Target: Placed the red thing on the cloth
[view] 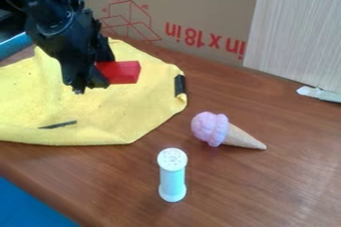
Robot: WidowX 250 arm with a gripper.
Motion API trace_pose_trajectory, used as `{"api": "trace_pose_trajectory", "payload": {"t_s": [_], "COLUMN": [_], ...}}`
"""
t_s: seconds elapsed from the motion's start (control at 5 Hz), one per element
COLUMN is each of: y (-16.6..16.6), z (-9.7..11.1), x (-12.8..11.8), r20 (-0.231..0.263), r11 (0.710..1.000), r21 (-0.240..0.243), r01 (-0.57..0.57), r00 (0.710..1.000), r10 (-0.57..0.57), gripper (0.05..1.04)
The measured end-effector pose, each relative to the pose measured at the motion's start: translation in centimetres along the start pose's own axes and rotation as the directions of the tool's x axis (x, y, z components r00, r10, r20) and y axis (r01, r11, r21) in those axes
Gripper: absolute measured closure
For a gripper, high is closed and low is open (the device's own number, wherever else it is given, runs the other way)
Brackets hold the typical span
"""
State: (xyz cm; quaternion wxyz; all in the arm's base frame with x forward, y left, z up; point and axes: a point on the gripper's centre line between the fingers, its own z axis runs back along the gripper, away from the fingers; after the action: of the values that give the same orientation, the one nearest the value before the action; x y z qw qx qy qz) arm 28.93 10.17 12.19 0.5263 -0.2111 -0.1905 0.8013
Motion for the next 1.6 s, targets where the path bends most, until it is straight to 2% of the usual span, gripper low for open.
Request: {"api": "trace_pose_trajectory", "payload": {"t_s": [0.2, 0.4, 0.8, 1.0, 1.2, 1.4, 1.6], "y": [0.2, 1.3, 2.7, 3.1, 3.4, 2.9, 2.6], "z": [-0.2, -1.2, -1.4, -1.3, -1.3, -0.8, -0.5], "x": [2.1, 3.7, 5.4, 5.8, 5.5, 4.9, 4.5], "r20": [0.057, 0.1, 0.159, 0.156, 0.128, 0.088, 0.071], "r11": [0.998, 0.994, 0.975, 0.967, 0.967, 0.978, 0.981], "r21": [-0.012, 0.02, 0.068, 0.088, 0.112, 0.096, 0.117], "r01": [-0.06, -0.109, -0.211, -0.241, -0.228, -0.185, -0.152], "r00": [0.997, 0.989, 0.967, 0.962, 0.968, 0.98, 0.987], "r10": [0.06, 0.107, 0.199, 0.225, 0.213, 0.177, 0.145], "gripper": [0.537, 0.537, 0.537, 0.499, 0.174, 0.079, 0.083]}}
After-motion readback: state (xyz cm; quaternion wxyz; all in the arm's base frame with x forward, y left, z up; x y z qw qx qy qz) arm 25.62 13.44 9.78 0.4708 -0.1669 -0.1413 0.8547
